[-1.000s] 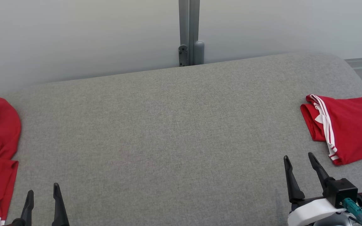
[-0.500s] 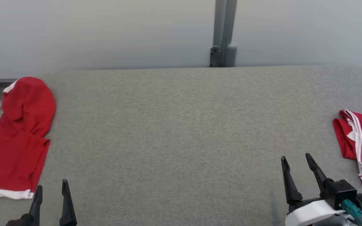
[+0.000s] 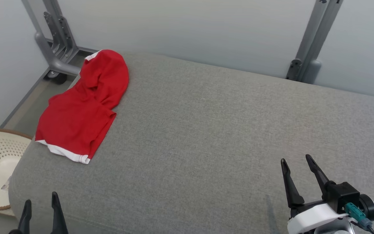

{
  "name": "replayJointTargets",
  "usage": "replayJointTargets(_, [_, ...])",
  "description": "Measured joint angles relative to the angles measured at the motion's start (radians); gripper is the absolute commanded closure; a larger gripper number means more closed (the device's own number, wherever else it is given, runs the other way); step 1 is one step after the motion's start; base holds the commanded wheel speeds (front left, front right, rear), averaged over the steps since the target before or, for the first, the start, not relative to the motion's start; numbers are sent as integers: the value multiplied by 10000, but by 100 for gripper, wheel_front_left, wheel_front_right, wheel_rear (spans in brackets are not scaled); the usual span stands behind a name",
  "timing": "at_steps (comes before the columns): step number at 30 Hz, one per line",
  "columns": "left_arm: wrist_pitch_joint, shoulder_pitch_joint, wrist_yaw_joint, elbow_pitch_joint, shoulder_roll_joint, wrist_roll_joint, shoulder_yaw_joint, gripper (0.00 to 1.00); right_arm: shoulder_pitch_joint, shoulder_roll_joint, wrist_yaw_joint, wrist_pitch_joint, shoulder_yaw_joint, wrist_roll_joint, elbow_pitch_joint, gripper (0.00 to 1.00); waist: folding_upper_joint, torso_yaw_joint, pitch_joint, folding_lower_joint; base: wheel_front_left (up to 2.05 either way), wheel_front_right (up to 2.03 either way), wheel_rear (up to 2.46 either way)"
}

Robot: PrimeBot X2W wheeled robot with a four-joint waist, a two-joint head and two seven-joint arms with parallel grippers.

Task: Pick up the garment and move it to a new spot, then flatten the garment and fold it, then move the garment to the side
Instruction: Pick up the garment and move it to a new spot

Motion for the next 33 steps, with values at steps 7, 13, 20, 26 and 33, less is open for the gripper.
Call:
replayJointTargets(7, [6,-1292,-153,790,176,-947,-734,0,-763,13,2,0,-73,-905,-178,0,0,328,804,0,0,0,0])
replayJointTargets(13, [1802,-3914,-167,1189,2186,-2573,-1764,0,-1936,-326,2,-2,-90,-1664,-531,0,0,452,2025,0,0,0,0])
replayJointTargets(20, [4435,-7054,-176,2506,3787,-5269,-2548,0,-2741,-796,2,0,345,-2038,-842,0,0,224,3878,0,0,0,0])
replayJointTargets(26, [5670,-8964,-169,5108,4178,-7039,-2174,0,-3110,-909,0,-2,617,-2054,-1218,0,0,-326,5465,3,0,0,0])
replayJointTargets(33, [5785,-9749,-130,7384,4188,-7271,-2169,0,-3215,-692,4,-50,568,-1956,-1827,0,0,-1278,6526,1,0,0,0])
